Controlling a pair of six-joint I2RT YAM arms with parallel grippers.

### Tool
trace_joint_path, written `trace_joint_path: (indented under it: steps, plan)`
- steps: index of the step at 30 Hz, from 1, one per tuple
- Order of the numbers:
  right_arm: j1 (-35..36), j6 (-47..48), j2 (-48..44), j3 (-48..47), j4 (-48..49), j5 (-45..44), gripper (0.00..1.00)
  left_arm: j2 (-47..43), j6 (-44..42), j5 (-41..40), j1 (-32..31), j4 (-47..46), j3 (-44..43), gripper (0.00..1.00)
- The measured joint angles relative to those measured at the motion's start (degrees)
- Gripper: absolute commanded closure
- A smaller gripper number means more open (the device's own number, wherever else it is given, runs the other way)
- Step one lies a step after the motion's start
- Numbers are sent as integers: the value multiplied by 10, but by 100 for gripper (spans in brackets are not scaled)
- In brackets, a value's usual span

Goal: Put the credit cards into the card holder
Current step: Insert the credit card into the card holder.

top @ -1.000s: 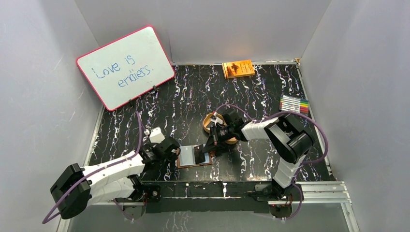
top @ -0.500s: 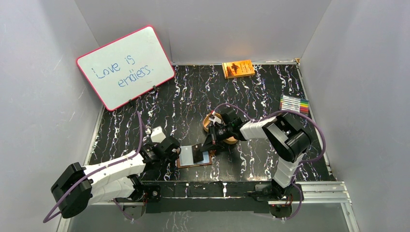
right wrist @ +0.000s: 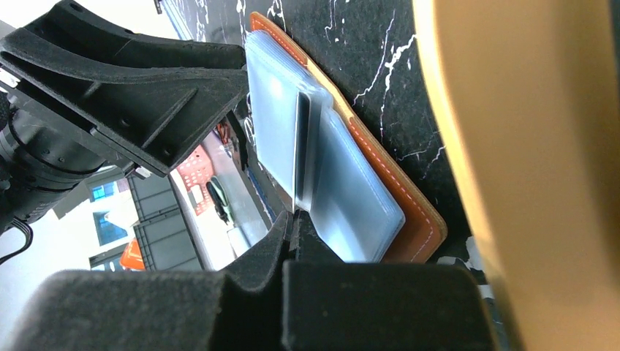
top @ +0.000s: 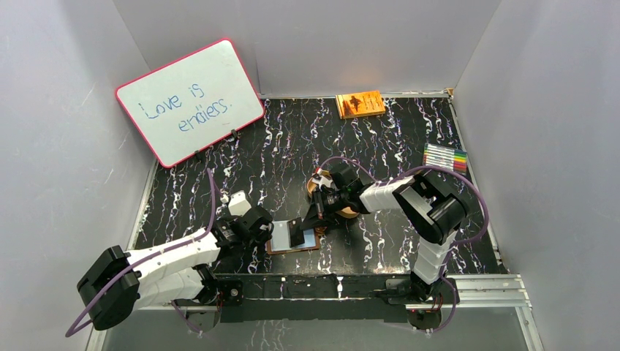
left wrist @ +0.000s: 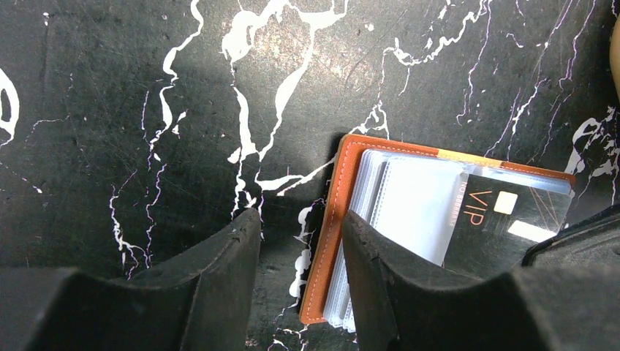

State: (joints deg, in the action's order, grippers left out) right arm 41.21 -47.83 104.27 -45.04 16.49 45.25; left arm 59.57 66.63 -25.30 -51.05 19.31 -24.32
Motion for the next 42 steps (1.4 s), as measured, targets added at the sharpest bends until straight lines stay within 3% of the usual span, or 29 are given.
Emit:
trace_joint_path:
  steps: [37,42]
  plan:
    - [57,-72,24,-6,56,-78,100,0,10,33,5,-90,29,63]
    - [58,-75,24,-6,55,-80,92,-1,14,39,5,-98,32,63]
